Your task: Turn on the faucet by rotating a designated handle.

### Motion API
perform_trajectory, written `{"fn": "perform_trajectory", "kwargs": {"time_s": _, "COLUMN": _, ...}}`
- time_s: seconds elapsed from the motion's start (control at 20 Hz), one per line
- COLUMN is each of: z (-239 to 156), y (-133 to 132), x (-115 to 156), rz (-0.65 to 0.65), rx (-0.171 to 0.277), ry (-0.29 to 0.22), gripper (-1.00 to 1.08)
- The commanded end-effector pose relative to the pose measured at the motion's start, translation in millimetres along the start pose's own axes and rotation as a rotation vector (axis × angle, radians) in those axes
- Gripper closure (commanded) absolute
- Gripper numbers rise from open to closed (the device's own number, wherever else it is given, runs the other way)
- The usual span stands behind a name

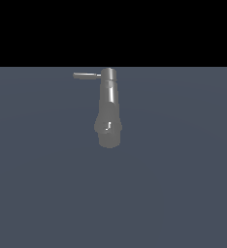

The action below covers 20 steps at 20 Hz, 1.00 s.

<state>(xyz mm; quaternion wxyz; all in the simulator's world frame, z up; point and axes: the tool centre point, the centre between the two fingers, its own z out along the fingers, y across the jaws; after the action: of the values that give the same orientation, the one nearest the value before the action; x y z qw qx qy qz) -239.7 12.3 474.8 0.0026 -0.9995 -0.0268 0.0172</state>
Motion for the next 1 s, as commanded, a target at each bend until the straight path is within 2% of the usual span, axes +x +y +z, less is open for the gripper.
{"fn": "perform_trajectory", "kwargs": {"time_s": 0.0, "z": -0.2, "y": -0.4, "x": 3.7, "rz": 0.011, "rx": 0.012, "ry": -0.001, "gripper": 1.08}}
{"fn": "perform_trajectory", "kwargs": {"time_s": 0.2, "z": 0.7, "y": -2.0, "x": 12.9, "rz": 0.042, "rx": 0.035, "ry": -0.008, "gripper": 1.08}}
{"fn": "perform_trajectory", "kwargs": {"time_s": 0.5, "z": 3.5, "y": -5.1, "x": 37.1, "rz": 0.126, "rx": 0.092, "ry": -0.027, "gripper": 1.08}}
{"fn": "perform_trajectory", "kwargs": {"time_s": 0.95, "z": 19.3, "y": -11.3, "x": 98.3, "rz": 0.354, "rx": 0.194, "ry": -0.092, "gripper": 1.08}}
